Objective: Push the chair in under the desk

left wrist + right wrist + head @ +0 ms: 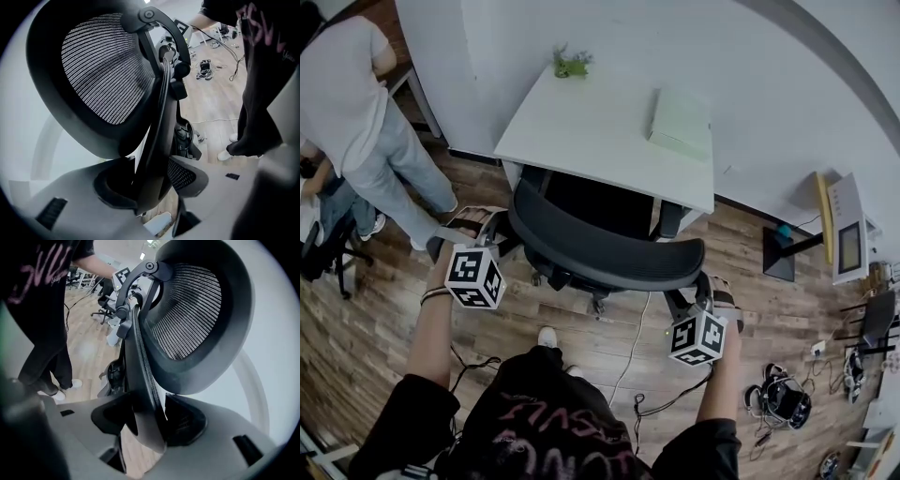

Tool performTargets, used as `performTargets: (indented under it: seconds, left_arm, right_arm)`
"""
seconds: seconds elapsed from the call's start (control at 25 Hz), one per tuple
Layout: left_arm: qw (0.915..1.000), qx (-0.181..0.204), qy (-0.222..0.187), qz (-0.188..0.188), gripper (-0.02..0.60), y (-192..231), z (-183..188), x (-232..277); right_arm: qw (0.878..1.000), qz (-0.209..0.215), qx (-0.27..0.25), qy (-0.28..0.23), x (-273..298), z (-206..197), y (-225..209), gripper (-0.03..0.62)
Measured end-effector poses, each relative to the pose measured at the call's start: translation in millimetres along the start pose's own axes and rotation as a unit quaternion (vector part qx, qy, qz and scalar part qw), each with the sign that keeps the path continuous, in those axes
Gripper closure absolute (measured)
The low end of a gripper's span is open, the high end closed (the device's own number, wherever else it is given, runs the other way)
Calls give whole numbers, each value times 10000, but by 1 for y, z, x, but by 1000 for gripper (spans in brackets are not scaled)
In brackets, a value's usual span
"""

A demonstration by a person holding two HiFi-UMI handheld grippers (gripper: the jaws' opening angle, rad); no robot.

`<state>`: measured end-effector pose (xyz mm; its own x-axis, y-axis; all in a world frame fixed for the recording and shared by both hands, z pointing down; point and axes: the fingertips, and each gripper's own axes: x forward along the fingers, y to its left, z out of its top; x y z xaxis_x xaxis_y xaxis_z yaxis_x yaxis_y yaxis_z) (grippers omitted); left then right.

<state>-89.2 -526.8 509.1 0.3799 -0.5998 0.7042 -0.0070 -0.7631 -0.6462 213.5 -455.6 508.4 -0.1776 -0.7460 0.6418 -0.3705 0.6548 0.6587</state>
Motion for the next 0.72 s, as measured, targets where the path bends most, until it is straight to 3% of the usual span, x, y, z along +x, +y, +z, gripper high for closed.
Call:
performTargets:
  seconds: [0.72]
  left_arm:
    - [9997,152,-130,120,356,49,-9,43]
  right_arm:
    - [9989,-273,-70,366,47,-2,-40,365]
